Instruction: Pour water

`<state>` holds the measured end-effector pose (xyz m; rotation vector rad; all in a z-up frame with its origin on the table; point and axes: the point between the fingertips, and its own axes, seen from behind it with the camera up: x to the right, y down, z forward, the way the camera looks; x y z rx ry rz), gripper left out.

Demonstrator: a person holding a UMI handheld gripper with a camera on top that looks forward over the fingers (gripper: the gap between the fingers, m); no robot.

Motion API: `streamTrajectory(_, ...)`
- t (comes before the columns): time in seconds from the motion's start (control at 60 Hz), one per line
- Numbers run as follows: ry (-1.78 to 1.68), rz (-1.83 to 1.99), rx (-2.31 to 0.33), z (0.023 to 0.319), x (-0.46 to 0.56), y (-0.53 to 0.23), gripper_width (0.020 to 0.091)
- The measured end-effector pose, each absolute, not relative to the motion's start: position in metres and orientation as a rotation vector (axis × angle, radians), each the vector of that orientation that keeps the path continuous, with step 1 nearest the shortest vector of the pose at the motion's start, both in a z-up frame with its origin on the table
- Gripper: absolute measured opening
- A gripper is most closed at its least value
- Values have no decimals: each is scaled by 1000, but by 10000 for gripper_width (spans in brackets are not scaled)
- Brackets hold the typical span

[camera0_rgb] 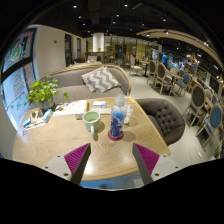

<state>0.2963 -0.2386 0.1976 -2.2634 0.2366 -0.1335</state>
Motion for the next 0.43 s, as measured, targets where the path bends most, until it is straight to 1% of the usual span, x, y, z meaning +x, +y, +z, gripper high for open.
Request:
streamTrajectory(0.05,221,-127,-2258,203,289,-245,854)
streamTrajectory(0.433,158,-141,-2254,217,282,-264,850)
